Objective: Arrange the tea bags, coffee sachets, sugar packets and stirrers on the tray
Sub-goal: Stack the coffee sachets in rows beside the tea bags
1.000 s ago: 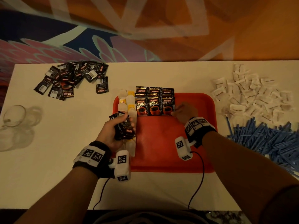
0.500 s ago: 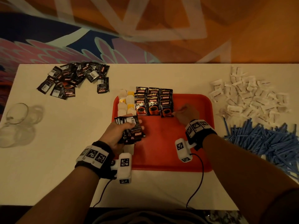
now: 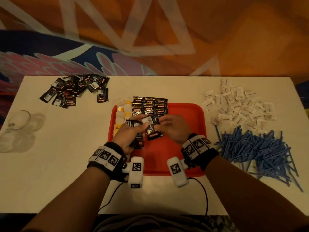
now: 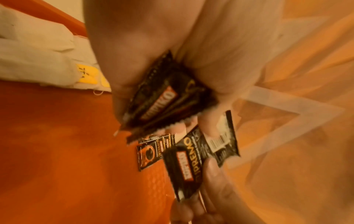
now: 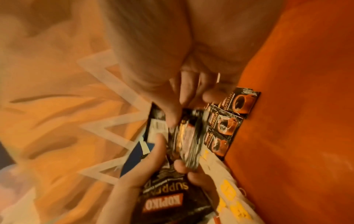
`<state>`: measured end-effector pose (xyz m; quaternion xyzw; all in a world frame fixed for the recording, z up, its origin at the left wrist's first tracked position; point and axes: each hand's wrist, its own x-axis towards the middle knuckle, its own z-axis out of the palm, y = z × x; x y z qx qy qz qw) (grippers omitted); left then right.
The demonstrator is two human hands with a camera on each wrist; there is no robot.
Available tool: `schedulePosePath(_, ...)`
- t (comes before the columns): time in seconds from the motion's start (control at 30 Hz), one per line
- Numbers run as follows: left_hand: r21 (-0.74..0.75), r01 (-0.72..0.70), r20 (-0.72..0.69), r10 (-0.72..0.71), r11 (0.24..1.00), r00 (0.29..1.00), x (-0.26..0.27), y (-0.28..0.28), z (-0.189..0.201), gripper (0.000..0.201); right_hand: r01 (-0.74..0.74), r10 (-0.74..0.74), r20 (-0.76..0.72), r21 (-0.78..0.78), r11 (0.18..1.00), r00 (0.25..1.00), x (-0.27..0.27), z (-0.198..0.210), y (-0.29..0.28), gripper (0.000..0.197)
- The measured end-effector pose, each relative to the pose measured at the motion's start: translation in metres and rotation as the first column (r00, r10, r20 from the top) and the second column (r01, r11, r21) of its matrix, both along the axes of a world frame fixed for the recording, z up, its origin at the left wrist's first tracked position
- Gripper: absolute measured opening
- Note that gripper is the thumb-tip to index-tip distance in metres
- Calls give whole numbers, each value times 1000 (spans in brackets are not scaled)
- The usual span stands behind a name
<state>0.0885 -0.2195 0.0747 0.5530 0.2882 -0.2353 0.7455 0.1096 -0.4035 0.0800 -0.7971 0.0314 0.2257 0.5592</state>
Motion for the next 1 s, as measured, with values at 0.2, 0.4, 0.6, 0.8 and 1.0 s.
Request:
schedulePosePath(0.2, -71, 69, -202, -82, 995, 976, -11, -16, 18, 47, 105, -107, 403, 27, 994, 909, -13, 11, -18, 43)
schedulePosePath(0.4, 30, 15, 23, -16, 999, 1000, -14, -37, 32, 35, 3, -25, 361, 61, 998, 932, -24, 21, -28, 39)
schedulePosePath(0.6, 114, -64, 215, 38, 991, 976, -20, -45, 31, 46, -4, 0, 39, 117, 993, 999, -28, 17, -32, 15)
schedulePosePath(0.8, 128, -17, 165, -4, 992, 986, -22, -41, 35, 52, -49, 78, 221, -131, 990, 972, -23, 15, -29, 7)
schedulePosePath(1.0, 64, -14, 103, 8, 998, 995, -16, -29, 25, 20, -70, 94, 165, -144, 987, 982, -24, 11, -14, 10)
